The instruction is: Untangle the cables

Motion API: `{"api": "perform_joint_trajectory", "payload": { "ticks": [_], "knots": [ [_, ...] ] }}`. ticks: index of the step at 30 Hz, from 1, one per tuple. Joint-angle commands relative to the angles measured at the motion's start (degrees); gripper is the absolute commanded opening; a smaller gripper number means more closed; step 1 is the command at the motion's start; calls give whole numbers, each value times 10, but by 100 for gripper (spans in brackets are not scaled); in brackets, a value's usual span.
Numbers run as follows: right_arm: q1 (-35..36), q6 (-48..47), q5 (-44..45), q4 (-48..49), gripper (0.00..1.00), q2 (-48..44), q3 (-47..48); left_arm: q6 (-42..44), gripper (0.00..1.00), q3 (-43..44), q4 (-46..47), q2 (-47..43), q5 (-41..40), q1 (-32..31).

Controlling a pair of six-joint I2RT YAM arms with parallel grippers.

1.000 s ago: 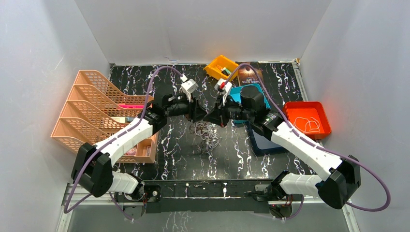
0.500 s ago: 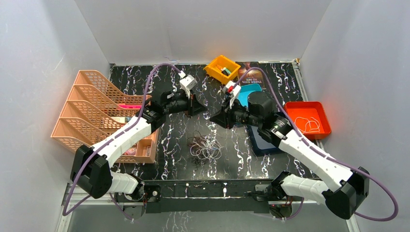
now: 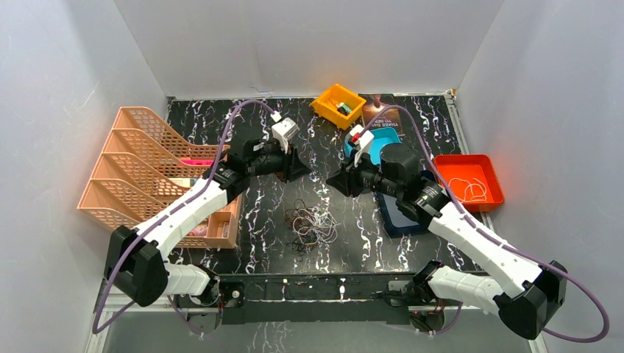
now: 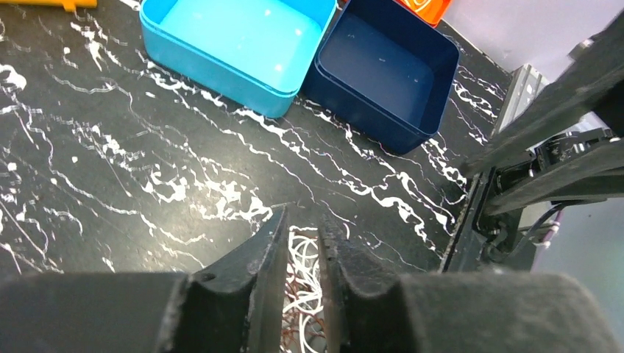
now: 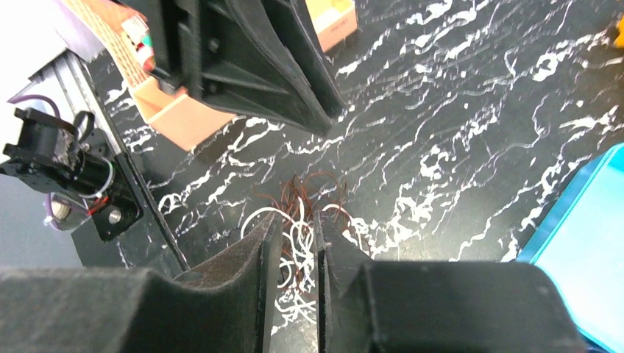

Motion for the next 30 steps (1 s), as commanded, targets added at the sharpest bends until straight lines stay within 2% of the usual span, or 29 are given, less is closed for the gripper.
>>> {"api": "perform_joint_trajectory", "payload": {
  "ticks": [1,5,7,12,27,30],
  "knots": [
    [1,-5,-14,-24,31,13,-19,25,25,14,-53,-52,-26,1],
    [1,17,-23,-27,33,35,-50,24,34,-1,-62,-71,-50,2],
    [2,34,-19,-46,44,79,-66,19,38,-4,-59,-78,-58,2],
    [1,42,-32,-44,53,112,-92,21,42,3,-61,-69,-58,2],
    [1,35,9,67,51,249,-89,23,43,11,-60,-60,-47,1],
    [1,28,5,78,43,271,-83,26,43,13,-64,-59,-50,2]
  ]
}}
